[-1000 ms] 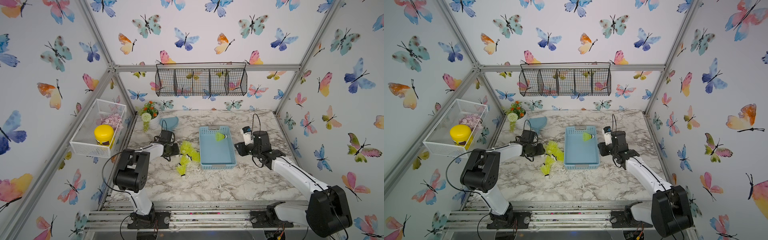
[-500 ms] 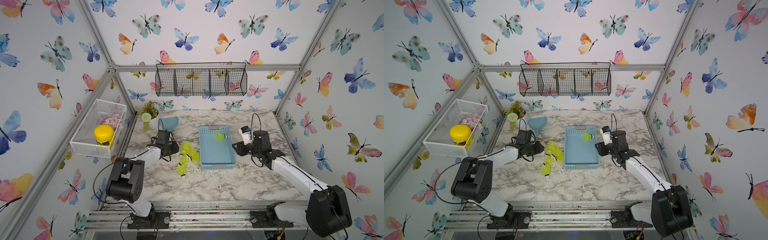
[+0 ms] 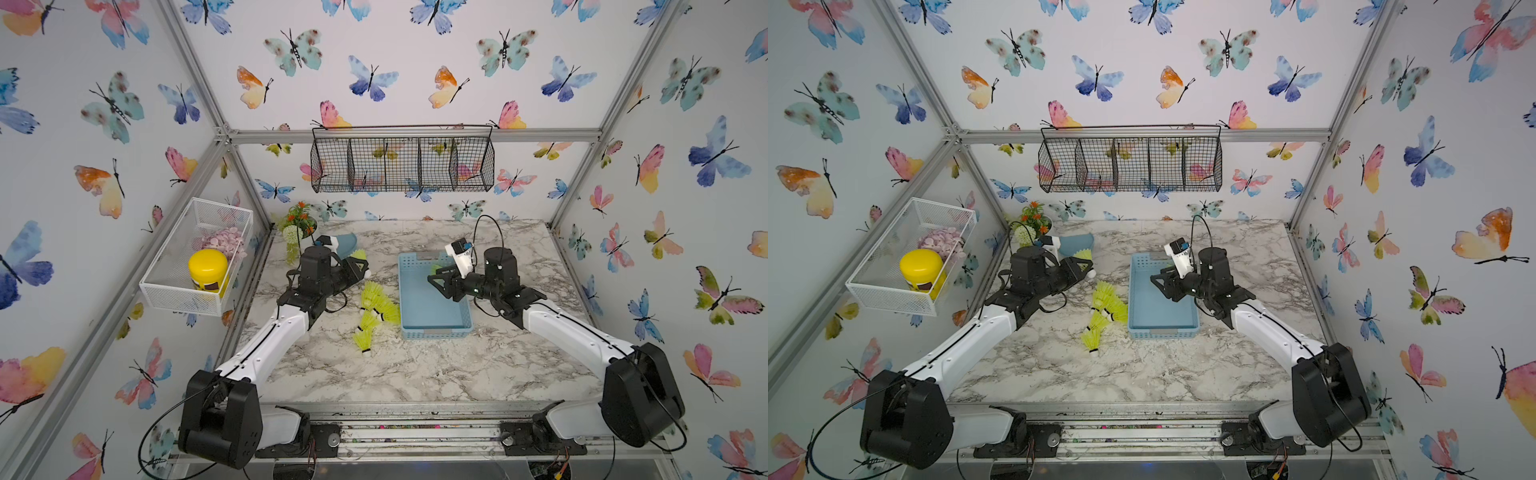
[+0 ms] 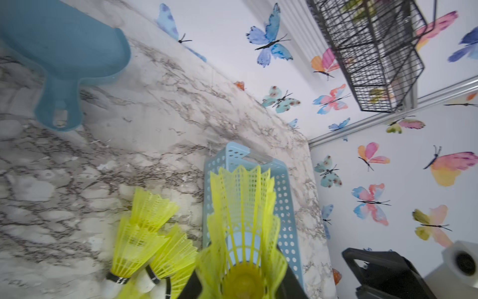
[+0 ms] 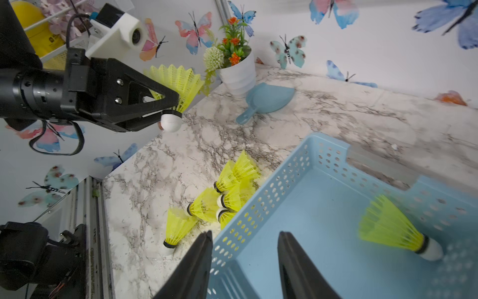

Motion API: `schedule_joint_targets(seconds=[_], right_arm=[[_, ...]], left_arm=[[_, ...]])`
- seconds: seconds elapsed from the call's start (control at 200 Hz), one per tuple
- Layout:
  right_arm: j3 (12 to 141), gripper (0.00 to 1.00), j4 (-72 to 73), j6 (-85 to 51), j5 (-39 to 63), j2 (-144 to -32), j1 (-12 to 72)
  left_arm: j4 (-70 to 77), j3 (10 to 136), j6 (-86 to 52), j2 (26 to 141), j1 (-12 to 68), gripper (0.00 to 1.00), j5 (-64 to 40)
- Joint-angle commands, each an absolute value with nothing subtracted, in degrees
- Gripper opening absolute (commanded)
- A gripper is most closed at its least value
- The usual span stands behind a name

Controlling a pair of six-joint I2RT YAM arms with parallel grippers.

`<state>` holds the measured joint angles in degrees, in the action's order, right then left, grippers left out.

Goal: Put the shuttlecocks into the storage box
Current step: Pick up the shuttlecock at the center of the board, then place the shuttlecock in the storage box.

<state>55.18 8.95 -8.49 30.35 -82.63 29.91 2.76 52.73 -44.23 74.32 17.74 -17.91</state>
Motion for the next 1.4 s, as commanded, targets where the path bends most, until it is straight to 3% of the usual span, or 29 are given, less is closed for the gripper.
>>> schedule_joint_targets(seconds=[0.0, 0.36, 1.061, 1.336, 1.397], right_arm=[[58.28, 0.48, 13.37, -10.65, 33.04, -86.09, 33.01], [66.24, 0.49, 15.14, -11.95, 34.75, -94.16, 38.62], [67.85, 0.49, 16.86, -12.83, 35.34, -94.43, 38.85], [67.96, 0.39, 15.56, -12.68, 33.27, -94.22, 38.85], [68.03, 0.35, 14.63, -12.36, 31.83, -94.13, 38.85]], left_arm=[[7.25, 54.39, -49.98, 73.12, 20.97, 0.32, -18.34], [10.9, 55.92, -53.73, 74.56, 27.7, 0.31, -16.42], [10.68, 54.85, -53.26, 76.09, 31.22, 0.3, -13.73], [10.9, 54.82, -53.44, 76.29, 31.82, 0.31, -13.82], [10.83, 54.81, -53.35, 76.05, 31.82, 0.35, -13.89]])
